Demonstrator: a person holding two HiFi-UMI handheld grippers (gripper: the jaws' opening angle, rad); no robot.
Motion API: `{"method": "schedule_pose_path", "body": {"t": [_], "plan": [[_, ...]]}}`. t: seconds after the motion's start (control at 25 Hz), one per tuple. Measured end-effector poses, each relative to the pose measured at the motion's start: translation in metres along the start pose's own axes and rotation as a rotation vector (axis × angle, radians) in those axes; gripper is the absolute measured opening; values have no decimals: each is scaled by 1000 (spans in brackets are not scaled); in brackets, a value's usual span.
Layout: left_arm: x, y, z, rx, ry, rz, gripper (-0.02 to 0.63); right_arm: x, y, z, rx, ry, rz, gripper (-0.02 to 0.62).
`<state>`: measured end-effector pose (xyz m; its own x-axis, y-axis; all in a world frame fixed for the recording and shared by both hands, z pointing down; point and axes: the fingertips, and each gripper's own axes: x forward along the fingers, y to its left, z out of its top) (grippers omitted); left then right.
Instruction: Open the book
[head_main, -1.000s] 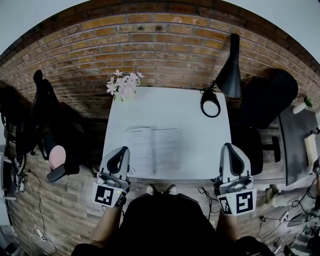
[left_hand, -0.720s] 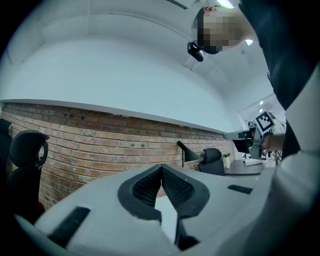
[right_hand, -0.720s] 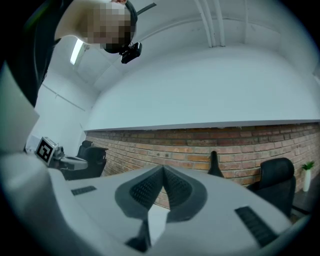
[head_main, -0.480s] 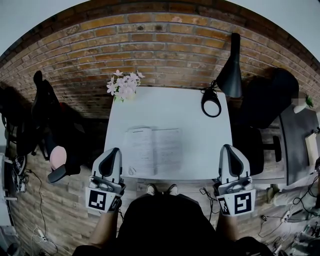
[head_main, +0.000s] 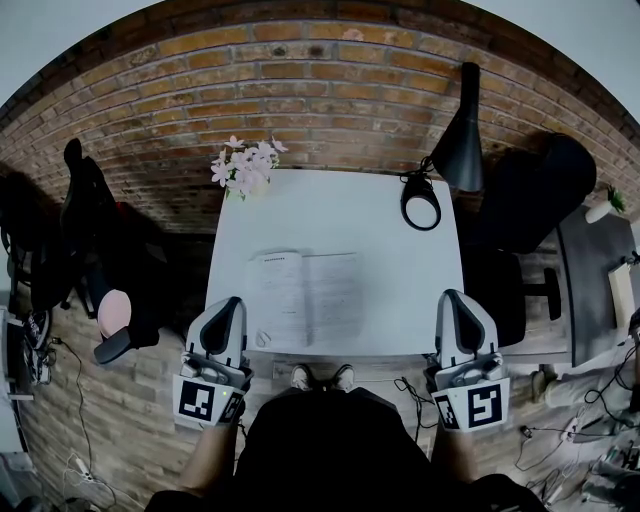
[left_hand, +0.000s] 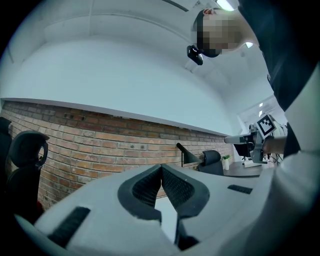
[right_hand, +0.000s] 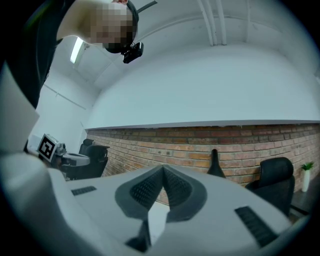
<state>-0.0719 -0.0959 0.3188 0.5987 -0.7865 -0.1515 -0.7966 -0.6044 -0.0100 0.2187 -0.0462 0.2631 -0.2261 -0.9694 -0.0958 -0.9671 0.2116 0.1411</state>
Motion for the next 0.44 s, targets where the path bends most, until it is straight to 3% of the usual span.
{"method": "schedule_pose_path", "body": {"t": [0.44], "plan": [[-5,0,0,-7,4,2,25,-2,5,0,-9,5,5,14]]}}
